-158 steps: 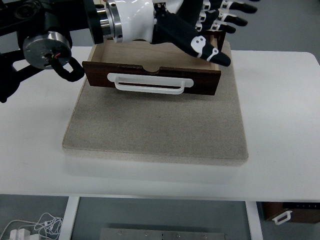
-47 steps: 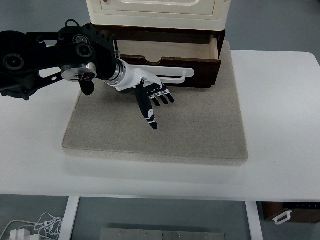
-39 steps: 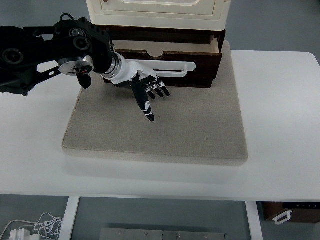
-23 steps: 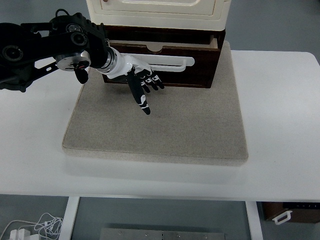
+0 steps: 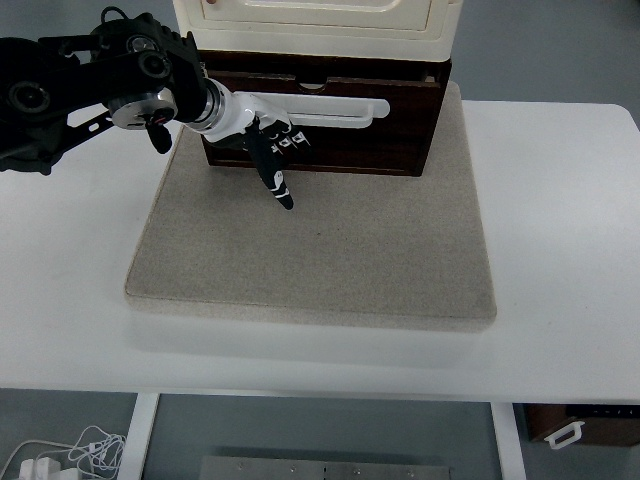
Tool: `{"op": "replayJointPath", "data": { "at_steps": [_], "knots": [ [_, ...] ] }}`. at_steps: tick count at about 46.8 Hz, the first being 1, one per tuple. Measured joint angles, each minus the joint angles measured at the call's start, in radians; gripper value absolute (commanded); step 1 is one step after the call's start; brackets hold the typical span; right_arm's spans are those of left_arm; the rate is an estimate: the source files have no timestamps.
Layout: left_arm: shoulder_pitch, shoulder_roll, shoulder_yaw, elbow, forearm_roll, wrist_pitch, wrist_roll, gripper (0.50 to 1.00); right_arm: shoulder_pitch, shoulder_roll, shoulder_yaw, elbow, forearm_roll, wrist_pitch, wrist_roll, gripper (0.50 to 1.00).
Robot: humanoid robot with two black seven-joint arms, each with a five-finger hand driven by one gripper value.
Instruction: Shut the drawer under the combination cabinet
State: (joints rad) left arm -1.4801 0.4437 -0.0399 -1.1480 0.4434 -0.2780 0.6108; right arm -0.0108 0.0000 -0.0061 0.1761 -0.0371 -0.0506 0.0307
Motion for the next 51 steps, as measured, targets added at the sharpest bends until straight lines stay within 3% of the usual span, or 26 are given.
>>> {"op": "replayJointPath", "data": {
  "at_steps": [29,44,51],
  "knots": [
    [0.012,0.002,-0.049,0.079,0.000,-0.002,-0.008,0.988,0.000,0.000,0.000,-0.001,0.000,0.000,0.000,0.952],
    [0.014,0.004,-0.074,0.005,-0.008,-0.031,-0.012,0.992,0.000,0.000,0.000,0.000,0.000,0.000,0.000,0.952],
    [0.017,0.008,-0.139,-0.038,-0.019,-0.078,-0.051,0.994,0.000,0.000,0.000,0.000,0.000,0.000,0.000,0.952]
  ]
}}
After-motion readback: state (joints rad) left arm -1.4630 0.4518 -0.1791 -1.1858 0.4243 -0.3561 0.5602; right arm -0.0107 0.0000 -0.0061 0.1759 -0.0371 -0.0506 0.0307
